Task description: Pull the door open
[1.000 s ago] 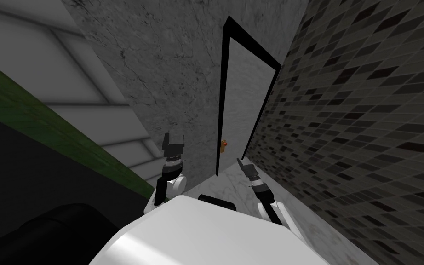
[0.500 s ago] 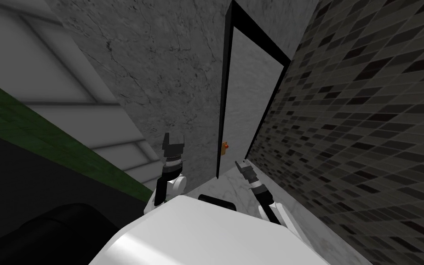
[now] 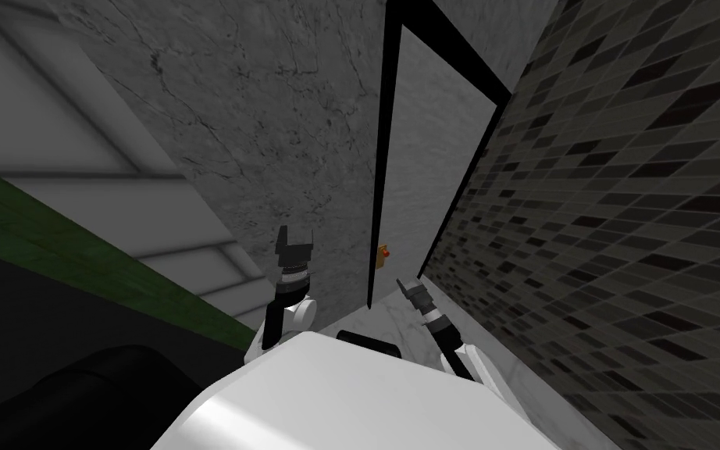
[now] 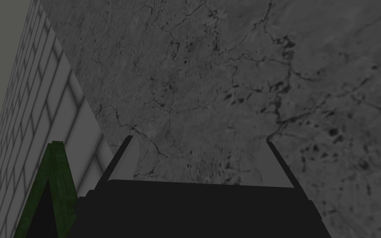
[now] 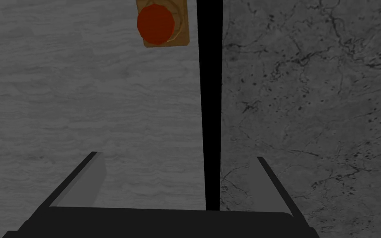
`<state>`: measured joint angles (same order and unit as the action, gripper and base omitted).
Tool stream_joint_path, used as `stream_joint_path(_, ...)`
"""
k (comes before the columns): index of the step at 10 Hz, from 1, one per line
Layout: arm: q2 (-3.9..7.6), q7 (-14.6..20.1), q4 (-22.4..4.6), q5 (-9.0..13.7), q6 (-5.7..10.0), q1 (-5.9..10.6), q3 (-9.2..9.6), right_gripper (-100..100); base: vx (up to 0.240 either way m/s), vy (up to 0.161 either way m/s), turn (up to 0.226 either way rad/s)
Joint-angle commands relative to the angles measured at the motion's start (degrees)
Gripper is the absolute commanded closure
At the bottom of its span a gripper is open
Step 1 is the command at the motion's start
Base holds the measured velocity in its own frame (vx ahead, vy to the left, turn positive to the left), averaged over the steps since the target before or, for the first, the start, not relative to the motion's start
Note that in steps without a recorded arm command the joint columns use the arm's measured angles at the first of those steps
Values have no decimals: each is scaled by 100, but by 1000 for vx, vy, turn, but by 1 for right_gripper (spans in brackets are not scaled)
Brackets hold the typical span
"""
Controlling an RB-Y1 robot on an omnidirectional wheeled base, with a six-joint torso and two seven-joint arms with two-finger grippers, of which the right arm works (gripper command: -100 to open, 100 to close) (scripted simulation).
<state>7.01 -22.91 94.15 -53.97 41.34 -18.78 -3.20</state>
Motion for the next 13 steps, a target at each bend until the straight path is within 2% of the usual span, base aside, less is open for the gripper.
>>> stream_joint_path(1,4,-78,-189,-227,97,50,-39,-100,138,-21,81)
stream_joint_path(6,17,-229,-568,-773,292,134,-111,-100,138,-51,54)
stream_joint_path(7,7,-226,-551,-689,272,132,-110,-100,61,-37,14)
stream_joint_path(9,119,-293,-925,-549,240,431,-321,-100,-67,83,183)
stream_joint_path(13,260,-359,-1383,-362,175,807,-580,-100,-36,128,128)
